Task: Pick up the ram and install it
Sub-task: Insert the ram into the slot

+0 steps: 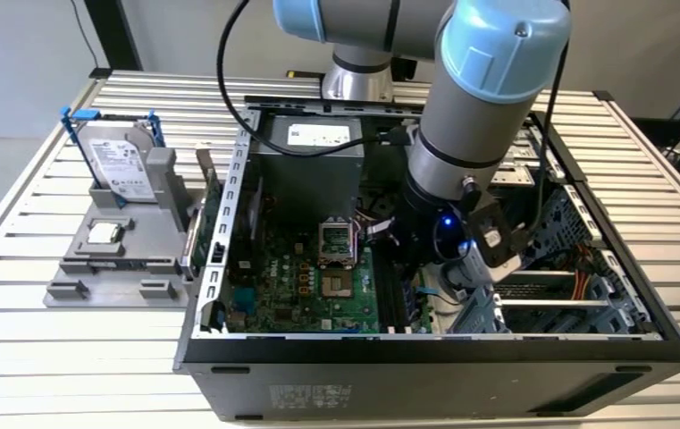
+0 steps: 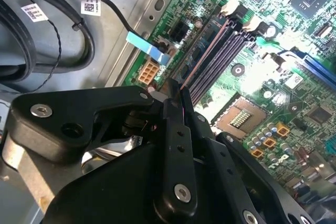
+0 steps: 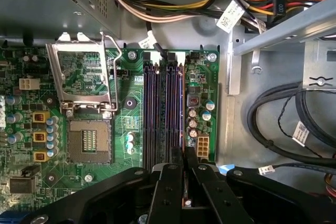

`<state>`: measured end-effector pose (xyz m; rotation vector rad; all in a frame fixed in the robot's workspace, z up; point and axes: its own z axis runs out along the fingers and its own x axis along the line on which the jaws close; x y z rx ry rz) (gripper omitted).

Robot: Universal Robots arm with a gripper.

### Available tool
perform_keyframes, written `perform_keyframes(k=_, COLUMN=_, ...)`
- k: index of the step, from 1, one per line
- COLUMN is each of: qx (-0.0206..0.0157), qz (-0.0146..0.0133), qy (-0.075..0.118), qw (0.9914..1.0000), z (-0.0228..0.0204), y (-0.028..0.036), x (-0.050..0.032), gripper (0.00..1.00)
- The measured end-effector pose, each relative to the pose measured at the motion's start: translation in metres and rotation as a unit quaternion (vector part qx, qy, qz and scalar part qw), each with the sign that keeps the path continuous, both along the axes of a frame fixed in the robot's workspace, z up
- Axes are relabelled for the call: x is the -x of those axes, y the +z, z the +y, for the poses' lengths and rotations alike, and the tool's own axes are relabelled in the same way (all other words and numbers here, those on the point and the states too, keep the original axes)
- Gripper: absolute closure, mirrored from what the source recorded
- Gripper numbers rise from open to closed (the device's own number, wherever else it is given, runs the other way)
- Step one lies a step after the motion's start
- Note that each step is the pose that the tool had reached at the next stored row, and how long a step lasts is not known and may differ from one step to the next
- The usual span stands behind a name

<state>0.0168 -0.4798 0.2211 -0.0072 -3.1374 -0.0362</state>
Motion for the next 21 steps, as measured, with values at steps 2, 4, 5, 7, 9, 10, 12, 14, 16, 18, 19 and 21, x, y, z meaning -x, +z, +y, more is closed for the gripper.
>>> perform_keyframes(k=2, qx=0.0001, qz=0.0006, qy=0.0, qw=1.0, z=0.0, y=-0.0004, x=-0.0001, gripper=1.0)
perform_keyframes(k=4, qx=0.0001, qz=0.0007, qy=-0.001, qw=1.0, z=0.0, y=-0.0004, x=-0.0001, gripper=1.0)
perform_keyframes(k=5, qx=0.0001, qz=0.0007, qy=-0.001, qw=1.0, z=0.0, y=-0.0004, x=-0.0001, gripper=1.0)
perform_keyframes(k=7, qx=0.0001, qz=0.0007, qy=-0.001, qw=1.0, z=0.0, y=-0.0004, x=-0.0001, gripper=1.0)
perform_keyframes(k=9, qx=-0.0002, qz=0.0007, qy=-0.002, qw=1.0, z=0.0002, y=0.0003, x=-0.0002, gripper=1.0)
perform_keyframes(k=10, qx=-0.0001, qz=0.001, qy=-0.002, qw=1.0, z=0.0002, y=0.0028, x=-0.0002, gripper=1.0)
perform_keyframes(k=12, qx=0.0, qz=0.0013, qy=-0.003, qw=1.0, z=0.0001, y=0.0061, x=-0.0002, gripper=1.0)
perform_keyframes(k=14, qx=-0.0001, qz=0.0013, qy=-0.005, qw=0.99999, z=0.0002, y=0.0062, x=-0.0001, gripper=1.0)
perform_keyframes(k=16, qx=0.0, qz=0.0013, qy=-0.006, qw=0.99998, z=0.0001, y=0.0062, x=-0.0001, gripper=1.0)
perform_keyframes(k=18, qx=0.0001, qz=0.0013, qy=-0.008, qw=0.99997, z=0.0001, y=0.0056, x=0.0002, gripper=1.0)
perform_keyframes(k=19, qx=0.0001, qz=0.0013, qy=-0.009, qw=0.99996, z=0.0001, y=0.0054, x=0.0005, gripper=1.0)
perform_keyframes(k=21, qx=0.0001, qz=0.0013, qy=-0.011, qw=0.99994, z=0.0001, y=0.0051, x=0.0009, gripper=1.0)
